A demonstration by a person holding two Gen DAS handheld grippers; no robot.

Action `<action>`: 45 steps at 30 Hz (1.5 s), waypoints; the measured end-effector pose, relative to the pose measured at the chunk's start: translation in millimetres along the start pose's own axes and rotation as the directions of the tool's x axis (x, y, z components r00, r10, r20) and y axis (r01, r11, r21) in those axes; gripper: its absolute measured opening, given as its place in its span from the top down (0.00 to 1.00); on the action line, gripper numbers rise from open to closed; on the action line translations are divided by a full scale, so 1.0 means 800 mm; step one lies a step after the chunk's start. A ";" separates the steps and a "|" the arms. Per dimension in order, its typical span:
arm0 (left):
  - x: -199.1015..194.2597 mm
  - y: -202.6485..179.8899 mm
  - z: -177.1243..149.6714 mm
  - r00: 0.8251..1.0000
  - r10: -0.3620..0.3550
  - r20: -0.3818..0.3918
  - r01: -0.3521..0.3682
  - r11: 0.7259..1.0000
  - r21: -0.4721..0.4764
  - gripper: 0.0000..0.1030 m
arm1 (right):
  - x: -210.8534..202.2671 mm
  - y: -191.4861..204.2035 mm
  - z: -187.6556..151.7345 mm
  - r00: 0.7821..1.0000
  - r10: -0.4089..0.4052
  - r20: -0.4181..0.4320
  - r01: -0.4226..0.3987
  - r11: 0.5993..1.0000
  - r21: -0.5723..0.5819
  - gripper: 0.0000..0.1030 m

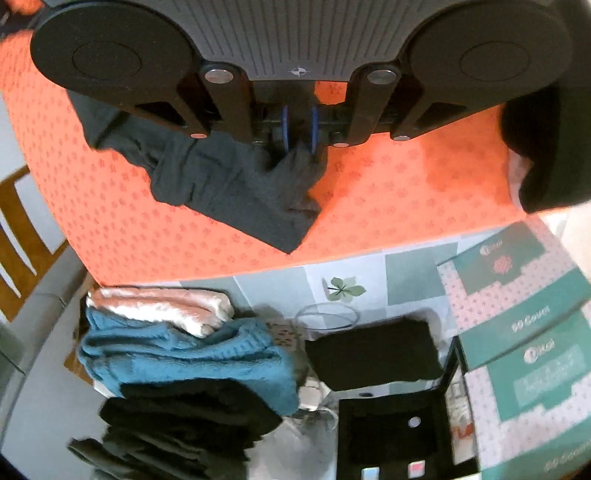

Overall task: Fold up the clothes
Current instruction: 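Hold the garment with both tools and lay it out on the mat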

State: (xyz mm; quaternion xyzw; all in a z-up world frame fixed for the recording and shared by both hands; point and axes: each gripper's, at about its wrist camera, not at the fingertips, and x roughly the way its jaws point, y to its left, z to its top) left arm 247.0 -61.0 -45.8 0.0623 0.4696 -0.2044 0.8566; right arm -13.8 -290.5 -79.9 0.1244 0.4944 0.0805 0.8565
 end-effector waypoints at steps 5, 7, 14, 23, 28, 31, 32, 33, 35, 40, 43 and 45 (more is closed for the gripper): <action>-0.014 0.020 -0.024 1.000 -0.008 -0.012 0.007 0.998 -0.060 0.51 | 0.012 0.006 -0.013 0.999 -0.019 -0.037 0.018 0.999 -0.041 0.97; -0.024 0.027 -0.043 1.000 -0.006 -0.022 0.004 0.998 -0.069 0.45 | 0.013 0.005 -0.014 0.999 -0.026 -0.040 0.024 0.998 -0.049 0.97; -0.045 0.038 -0.141 0.993 -0.045 -0.113 0.025 0.985 -0.170 0.43 | 0.017 0.003 -0.009 0.999 -0.030 -0.045 0.026 0.996 -0.082 0.97; -0.048 0.030 -0.210 0.995 -0.065 -0.072 0.041 0.953 -0.299 0.90 | 0.018 0.011 -0.007 0.999 -0.033 -0.032 0.029 0.993 -0.114 0.97; -0.087 0.031 -0.199 0.999 -0.037 0.012 0.038 0.935 -0.352 0.93 | -0.016 0.021 0.007 0.999 -0.002 0.038 0.006 0.994 -0.112 0.97; -0.124 0.038 -0.203 0.999 -0.029 0.041 0.042 0.931 -0.363 0.93 | -0.045 0.034 0.019 0.997 0.048 0.065 -0.040 0.991 -0.126 0.97; -0.137 0.041 -0.206 0.999 -0.023 0.049 0.039 0.930 -0.365 0.93 | -0.053 0.040 0.022 0.995 0.067 0.068 -0.058 0.989 -0.137 0.97; -0.147 0.044 -0.212 0.999 -0.017 0.047 0.033 0.928 -0.370 0.93 | -0.058 0.046 0.023 0.994 0.084 0.062 -0.074 0.986 -0.151 0.97; -0.158 0.050 -0.232 1.000 -0.003 0.019 0.010 0.922 -0.387 0.93 | -0.063 0.058 0.023 0.993 0.112 0.038 -0.104 0.978 -0.182 0.97; -0.185 0.066 -0.282 0.998 0.029 -0.052 -0.049 0.903 -0.426 0.93 | -0.055 0.092 0.012 0.986 0.152 -0.066 -0.164 0.948 -0.271 0.97; -0.185 0.077 -0.315 0.994 0.032 -0.105 -0.078 0.883 -0.462 0.91 | -0.040 0.106 0.006 0.975 0.165 -0.146 -0.202 0.931 -0.303 0.97; -0.177 0.080 -0.330 0.992 0.038 -0.124 -0.094 0.867 -0.489 0.91 | -0.033 0.115 0.004 0.969 0.162 -0.185 -0.216 0.920 -0.327 0.94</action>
